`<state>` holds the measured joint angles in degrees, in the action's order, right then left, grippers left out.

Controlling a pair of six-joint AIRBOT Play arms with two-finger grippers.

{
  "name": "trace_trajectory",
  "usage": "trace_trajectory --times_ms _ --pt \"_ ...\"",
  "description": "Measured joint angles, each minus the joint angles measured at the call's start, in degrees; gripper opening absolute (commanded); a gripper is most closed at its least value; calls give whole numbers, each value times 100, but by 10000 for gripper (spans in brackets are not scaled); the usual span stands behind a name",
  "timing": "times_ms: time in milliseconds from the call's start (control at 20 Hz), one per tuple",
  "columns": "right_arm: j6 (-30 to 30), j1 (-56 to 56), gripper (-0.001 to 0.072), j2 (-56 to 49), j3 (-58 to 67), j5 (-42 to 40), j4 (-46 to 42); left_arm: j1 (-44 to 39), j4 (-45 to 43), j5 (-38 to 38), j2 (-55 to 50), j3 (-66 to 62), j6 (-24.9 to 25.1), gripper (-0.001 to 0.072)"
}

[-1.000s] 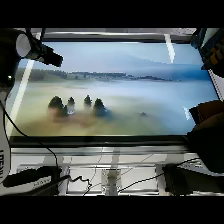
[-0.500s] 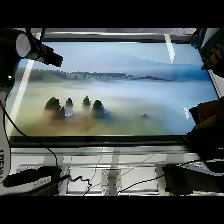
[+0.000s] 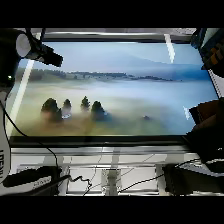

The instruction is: Fold the clothes and pants, and hang the long-sleeved shirts on hangers.

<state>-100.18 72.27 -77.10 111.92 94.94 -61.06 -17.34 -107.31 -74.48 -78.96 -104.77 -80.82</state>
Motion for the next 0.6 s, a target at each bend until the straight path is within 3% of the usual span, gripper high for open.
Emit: trace_trajectory --times_ms 150,300,500,600 --pt "433 -1502 39 39 -35 -140 741 0 0 0 0 0 0 16" --pt "1075 -3456 39 59 -50 -354 813 0 0 0 0 0 0 16" --pt "2218 -6041 39 63 -57 -507 -48 0 0 -2 0 0 0 16" --pt "2277 -6999 39 66 -57 -673 -868 0 0 0 0 0 0 16"
